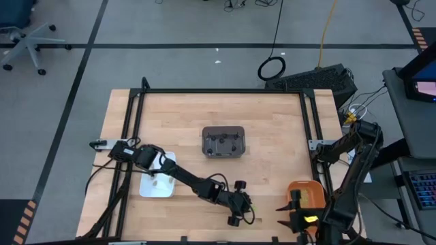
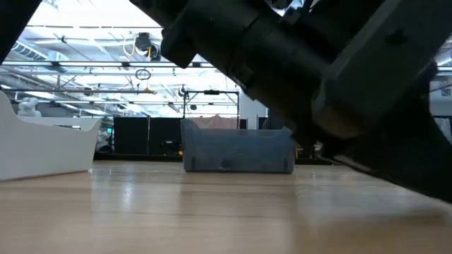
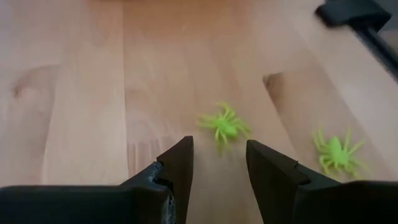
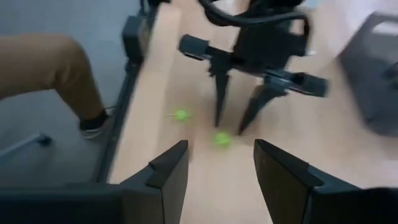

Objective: Sort Halloween decoration
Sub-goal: Put the green spider toy into the orange bin

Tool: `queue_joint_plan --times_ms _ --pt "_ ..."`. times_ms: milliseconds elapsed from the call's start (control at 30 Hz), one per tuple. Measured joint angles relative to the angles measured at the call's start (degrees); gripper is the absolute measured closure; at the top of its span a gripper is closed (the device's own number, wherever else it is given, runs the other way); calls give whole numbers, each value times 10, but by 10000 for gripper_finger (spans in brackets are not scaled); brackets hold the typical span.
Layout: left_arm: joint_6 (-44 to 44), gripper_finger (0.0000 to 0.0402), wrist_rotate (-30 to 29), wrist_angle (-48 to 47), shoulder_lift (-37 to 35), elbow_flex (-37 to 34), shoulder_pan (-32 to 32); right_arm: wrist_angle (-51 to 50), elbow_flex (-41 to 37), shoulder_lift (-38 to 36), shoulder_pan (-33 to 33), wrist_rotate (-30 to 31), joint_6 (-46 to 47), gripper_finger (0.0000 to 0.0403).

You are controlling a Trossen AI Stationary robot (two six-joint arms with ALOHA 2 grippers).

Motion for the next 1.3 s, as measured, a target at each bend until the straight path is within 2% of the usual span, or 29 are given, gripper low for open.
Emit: queue_joint_plan --times_ms 200,367,667,833,967,1133,1300 --pt "-16 252 -18 -11 0 0 -3 30 0 43 -50 -62 -3 236" --pt "-31 252 -44 -50 -30 0 -20 46 0 89 -90 -100 -4 236" --pt "26 252 -151 -65 -74 0 -82 118 0 159 -150 -185 -50 236" --pt "30 252 -186 -64 -75 0 -102 138 0 170 -178 -198 -59 235" --pt "29 252 -201 -63 -75 0 -110 138 0 170 -192 -199 -83 216" --pt "30 252 -210 -63 -75 0 -113 138 0 170 -211 -256 -103 187" --pt "29 252 -210 -63 -75 0 -113 144 -9 170 -227 -264 -112 188"
